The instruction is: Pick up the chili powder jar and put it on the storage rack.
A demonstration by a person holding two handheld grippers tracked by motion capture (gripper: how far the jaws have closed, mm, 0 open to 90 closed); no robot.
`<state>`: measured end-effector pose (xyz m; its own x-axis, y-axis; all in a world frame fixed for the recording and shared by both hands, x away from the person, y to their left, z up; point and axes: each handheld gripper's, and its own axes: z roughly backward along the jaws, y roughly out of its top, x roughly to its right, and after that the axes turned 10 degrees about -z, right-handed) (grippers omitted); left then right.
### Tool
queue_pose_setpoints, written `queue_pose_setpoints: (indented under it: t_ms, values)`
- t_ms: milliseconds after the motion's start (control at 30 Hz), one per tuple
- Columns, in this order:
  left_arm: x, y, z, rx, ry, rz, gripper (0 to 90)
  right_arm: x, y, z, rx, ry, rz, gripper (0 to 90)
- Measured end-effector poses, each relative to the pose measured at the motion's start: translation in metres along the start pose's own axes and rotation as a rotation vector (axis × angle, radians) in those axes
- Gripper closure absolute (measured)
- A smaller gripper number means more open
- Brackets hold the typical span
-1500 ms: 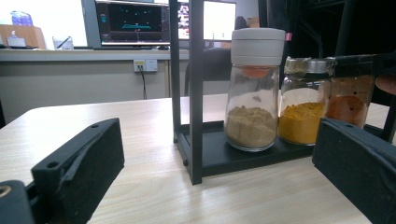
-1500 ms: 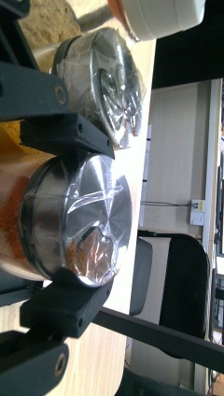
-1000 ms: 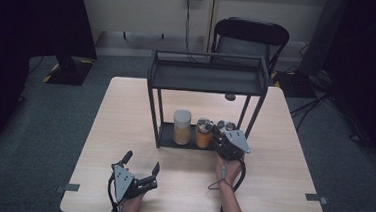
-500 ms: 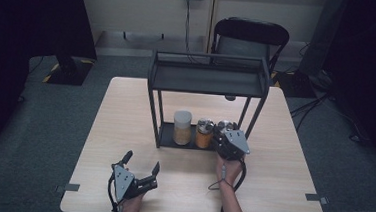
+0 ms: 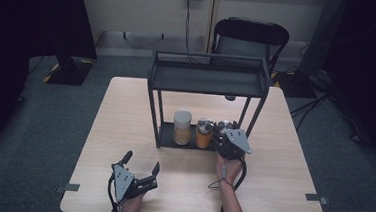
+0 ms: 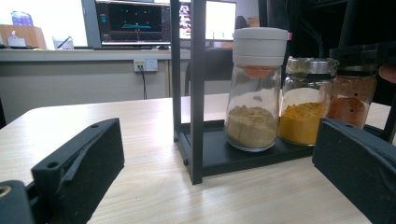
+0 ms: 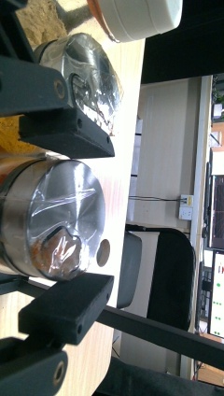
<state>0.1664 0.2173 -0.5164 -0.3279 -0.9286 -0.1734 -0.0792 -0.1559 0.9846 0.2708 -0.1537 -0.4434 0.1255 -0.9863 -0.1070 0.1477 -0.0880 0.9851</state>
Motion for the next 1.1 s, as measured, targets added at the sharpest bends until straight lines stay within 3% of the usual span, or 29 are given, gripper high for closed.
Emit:
queue_pose_setpoints:
  t_ms: [633,1100]
  values:
    - [-0.0001,0.0000,0.0000,0.000,-0.001,-0.001,1.6,0.0038,-0.0005,0.0043,0.024,0.009,-0.019,31.4]
    - [-0.0001,0.0001,0.0000,-0.001,-0.001,0.000,1.6,0.0006,0.0004,0.0096,0.051,0.025,-0.011,24.2]
